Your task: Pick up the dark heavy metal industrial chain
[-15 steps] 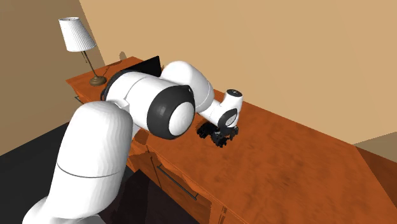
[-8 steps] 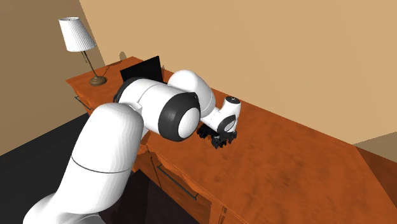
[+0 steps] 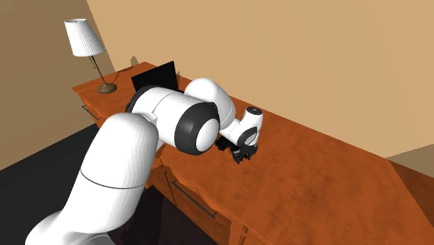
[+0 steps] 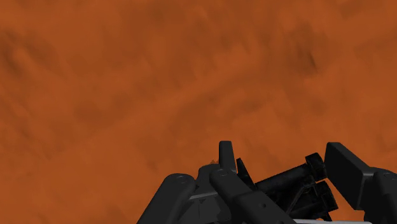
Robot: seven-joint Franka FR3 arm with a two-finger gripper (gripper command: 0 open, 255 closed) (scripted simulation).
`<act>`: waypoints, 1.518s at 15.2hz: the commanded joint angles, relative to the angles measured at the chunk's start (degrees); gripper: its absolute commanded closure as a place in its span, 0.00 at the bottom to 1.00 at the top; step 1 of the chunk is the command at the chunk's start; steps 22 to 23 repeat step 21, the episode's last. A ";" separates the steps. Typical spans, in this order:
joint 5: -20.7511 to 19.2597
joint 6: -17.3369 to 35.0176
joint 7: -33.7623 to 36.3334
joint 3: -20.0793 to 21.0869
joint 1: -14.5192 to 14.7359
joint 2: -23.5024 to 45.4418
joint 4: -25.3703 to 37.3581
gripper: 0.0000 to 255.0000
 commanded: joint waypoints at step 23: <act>-1.25 -7.25 0.98 -1.11 0.75 -9.00 -1.72 1.00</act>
